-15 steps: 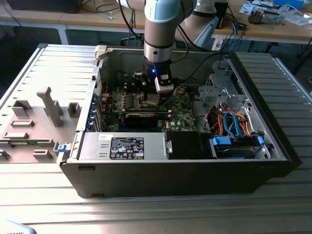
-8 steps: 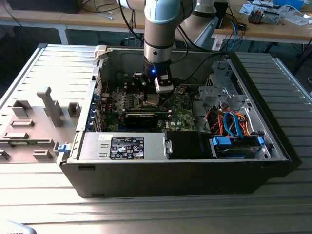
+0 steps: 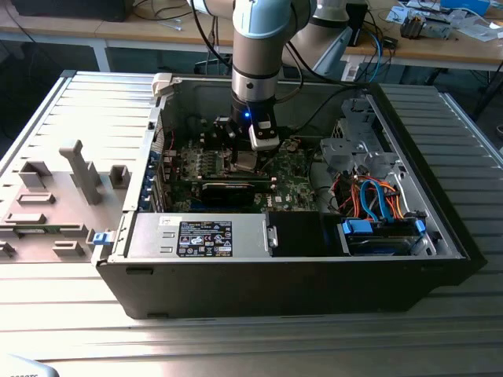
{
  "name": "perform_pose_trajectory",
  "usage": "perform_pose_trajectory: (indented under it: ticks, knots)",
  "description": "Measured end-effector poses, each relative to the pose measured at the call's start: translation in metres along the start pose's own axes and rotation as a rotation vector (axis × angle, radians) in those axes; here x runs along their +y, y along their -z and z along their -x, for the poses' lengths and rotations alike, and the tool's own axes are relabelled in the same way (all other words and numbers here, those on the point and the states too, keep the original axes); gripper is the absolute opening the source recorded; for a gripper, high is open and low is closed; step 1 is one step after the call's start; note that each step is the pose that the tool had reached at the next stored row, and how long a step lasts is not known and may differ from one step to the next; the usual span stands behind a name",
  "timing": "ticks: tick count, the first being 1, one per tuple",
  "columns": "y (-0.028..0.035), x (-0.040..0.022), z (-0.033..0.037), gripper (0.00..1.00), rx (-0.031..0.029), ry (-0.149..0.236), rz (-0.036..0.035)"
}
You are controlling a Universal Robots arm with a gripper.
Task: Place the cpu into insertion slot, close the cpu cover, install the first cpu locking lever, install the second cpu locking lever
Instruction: 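Place the cpu into insertion slot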
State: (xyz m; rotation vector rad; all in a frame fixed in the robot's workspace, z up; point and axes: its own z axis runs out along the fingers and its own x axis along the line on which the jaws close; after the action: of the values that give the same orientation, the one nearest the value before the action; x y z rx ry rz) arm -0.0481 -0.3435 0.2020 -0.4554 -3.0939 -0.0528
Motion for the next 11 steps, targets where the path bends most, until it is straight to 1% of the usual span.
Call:
perform_pose_trajectory:
  ticks: [11]
  knots:
    - [-0.0014,-0.0001,0.0000,0.54,-0.0001,-0.004,0.0000]
